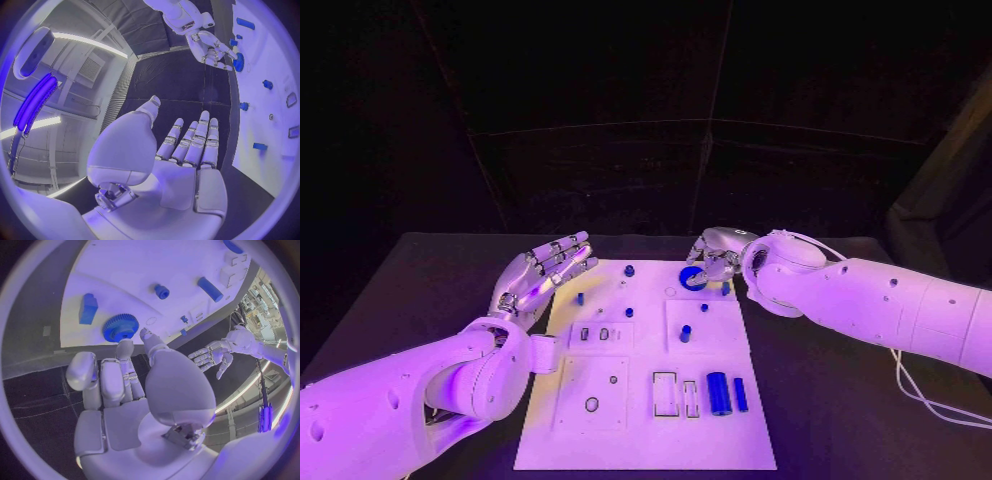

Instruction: Assemble the parts on the task board

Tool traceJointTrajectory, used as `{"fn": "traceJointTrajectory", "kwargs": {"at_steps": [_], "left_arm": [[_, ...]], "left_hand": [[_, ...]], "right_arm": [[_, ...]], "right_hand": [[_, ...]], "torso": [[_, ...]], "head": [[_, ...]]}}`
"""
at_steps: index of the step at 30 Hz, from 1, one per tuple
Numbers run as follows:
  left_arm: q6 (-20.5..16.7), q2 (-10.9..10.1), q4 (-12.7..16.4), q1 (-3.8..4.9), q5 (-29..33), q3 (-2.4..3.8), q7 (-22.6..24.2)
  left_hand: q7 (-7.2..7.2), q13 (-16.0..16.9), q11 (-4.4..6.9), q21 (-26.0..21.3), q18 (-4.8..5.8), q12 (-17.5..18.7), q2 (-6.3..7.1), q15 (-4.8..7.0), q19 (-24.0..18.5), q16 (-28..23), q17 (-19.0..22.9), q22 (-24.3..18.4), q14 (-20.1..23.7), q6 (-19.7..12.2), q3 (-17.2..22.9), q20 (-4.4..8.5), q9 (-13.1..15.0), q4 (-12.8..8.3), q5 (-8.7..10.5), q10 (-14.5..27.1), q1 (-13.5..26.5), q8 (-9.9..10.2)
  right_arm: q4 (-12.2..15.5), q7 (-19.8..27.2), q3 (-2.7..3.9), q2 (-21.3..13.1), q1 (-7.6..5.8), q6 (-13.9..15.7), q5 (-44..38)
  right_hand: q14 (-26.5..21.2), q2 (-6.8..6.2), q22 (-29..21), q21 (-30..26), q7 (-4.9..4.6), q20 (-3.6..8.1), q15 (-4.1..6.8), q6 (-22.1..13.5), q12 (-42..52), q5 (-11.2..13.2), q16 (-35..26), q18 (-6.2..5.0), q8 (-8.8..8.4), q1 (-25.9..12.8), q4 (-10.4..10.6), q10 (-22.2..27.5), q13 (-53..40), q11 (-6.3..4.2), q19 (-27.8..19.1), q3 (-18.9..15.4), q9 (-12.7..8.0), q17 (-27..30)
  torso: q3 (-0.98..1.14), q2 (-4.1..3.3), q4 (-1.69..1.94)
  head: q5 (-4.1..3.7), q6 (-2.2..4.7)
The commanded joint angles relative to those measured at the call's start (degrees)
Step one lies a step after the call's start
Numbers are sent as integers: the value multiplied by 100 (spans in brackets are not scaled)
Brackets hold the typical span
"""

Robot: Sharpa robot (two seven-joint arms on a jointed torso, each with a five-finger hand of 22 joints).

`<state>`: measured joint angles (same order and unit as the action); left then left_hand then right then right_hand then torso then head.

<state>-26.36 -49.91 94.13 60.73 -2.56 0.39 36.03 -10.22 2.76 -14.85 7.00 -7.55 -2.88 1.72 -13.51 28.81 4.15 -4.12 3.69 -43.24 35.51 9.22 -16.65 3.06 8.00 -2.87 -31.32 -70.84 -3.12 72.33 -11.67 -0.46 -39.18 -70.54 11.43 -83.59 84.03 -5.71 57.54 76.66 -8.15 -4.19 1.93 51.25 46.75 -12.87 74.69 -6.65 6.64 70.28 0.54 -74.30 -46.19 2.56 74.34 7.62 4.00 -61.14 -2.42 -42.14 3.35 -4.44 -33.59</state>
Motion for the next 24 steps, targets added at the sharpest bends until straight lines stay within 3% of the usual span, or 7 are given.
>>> {"fn": "traceJointTrajectory", "kwargs": {"at_steps": [1, 15, 21, 24], "left_arm": [[106, 6, -7, 9, -38, 5, 8], [124, 16, -28, 9, -38, 4, 14], [138, 19, -35, 9, -38, 4, 20], [143, 20, -38, 9, -38, 4, 18]], "left_hand": [[-613, -8, 8, 53, 17, 25, -65, 14, 135, 34, -8, 18, -53, -38, 3, -2, -9, -50, 3, 37, -2, 20], [-612, -8, 10, 66, 13, 25, -71, 17, 180, 38, -8, 22, -62, -44, 4, -1, -9, -62, 3, 36, -1, 21], [-611, -9, 11, 69, 13, 27, -74, 18, 192, 38, -8, 23, -65, -55, 5, -1, -10, -66, 3, 46, -1, 22], [-611, -9, 11, 69, 13, 27, -74, 18, 192, 38, -8, 23, -65, -55, 5, -1, -10, -66, 3, 46, -1, 22]], "right_arm": [[-26, -95, 5, 22, -11, -245, -332], [-123, -177, 4, 57, -10, -352, -447], [-166, -186, 4, 79, -9, -397, -450], [-184, -188, 3, 86, -9, -418, -430]], "right_hand": [[173, -4, 14, 40, 1, -27, -23, -21, 40, 5, 47, 52, 40, 83, 9, 7, -40, 20, 20, -43, 2, -28], [177, 39, 45, 60, -1, -31, -25, -28, 71, -39, 96, 56, 63, 150, 15, 38, -103, 21, 28, -41, 3, -104], [177, 109, 81, 80, 8, -31, -22, 18, 114, -70, 131, 61, 114, 217, 15, 49, -180, 15, 39, -9, 13, -159], [176, 230, 105, 95, 15, -27, -16, 83, 145, -59, 154, 65, 166, 260, 28, 51, -237, 6, 45, 61, 21, -195]], "torso": [[5, 0, -4], [0, 2, -7], [2, -1, -5], [2, -2, -2]], "head": [[6, -12], [1, -22], [8, -36], [7, -35]]}}
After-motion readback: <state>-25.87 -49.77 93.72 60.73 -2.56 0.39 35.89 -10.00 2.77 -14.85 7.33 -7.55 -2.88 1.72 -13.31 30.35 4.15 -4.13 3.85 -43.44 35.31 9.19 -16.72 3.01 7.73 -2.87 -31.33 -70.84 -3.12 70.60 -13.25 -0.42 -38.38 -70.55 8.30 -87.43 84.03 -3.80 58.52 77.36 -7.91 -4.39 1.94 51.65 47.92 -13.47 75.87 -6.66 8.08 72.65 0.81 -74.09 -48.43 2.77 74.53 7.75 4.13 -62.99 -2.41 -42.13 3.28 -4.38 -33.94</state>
